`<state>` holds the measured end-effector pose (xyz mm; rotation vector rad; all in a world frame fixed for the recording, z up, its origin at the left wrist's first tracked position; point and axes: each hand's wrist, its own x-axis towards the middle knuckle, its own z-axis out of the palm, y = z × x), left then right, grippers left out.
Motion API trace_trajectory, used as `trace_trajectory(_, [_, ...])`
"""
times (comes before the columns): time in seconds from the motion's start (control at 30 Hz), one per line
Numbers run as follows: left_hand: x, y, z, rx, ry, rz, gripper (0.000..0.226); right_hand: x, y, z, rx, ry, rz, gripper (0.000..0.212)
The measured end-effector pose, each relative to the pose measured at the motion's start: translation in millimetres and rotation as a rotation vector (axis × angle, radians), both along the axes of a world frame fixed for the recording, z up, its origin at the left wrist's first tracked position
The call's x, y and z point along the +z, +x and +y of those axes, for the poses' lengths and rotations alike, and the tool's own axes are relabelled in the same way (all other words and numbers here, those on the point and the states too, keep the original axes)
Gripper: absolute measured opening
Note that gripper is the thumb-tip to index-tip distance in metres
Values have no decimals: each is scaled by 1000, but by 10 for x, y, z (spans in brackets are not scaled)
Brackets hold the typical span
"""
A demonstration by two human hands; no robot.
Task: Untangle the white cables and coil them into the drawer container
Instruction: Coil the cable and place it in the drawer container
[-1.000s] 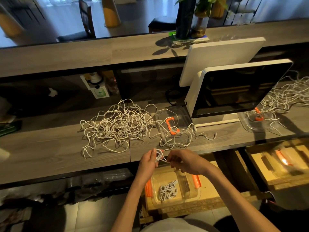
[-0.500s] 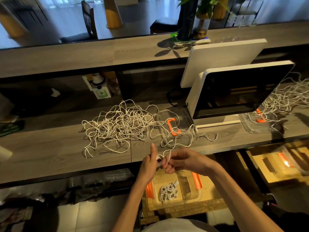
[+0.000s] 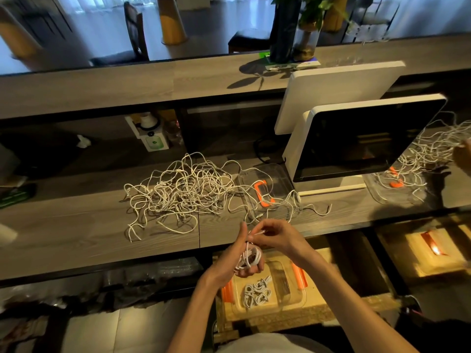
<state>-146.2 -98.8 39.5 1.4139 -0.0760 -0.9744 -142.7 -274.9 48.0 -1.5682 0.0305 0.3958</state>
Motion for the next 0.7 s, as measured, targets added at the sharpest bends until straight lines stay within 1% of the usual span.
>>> trace_trajectory(0.13, [-16,-33,57,97,-84,-19,75,-107,-46,-16,-34,-64,-77,16])
trace_trajectory(0.23, [-77,-58,45,197,-16,-36,53,-150,-85,0,-93,-132,-103,12])
trace_trajectory(0.33, [-88,-52,-25,386,37,-14,41,-224,-125,44,-132,-215,-122,7])
trace_trajectory(0.43, [-87,-19,-71,483,89,-79,27,-312,-177,67,-171,-225,-90,6])
trace_trajectory(0.5, [-122,-17,-67,487,169,-152,26,-334,-217,85,-193,-229,-68,4])
trace_trajectory(0.57, [-170,-30,-50,502,213,-184,30,-328,-259,105,-192,-247,-59,3])
trace_trajectory(0.7, [-222,-17,-44,611,151,-105,34,-308,-332,148,-154,-310,-105,9])
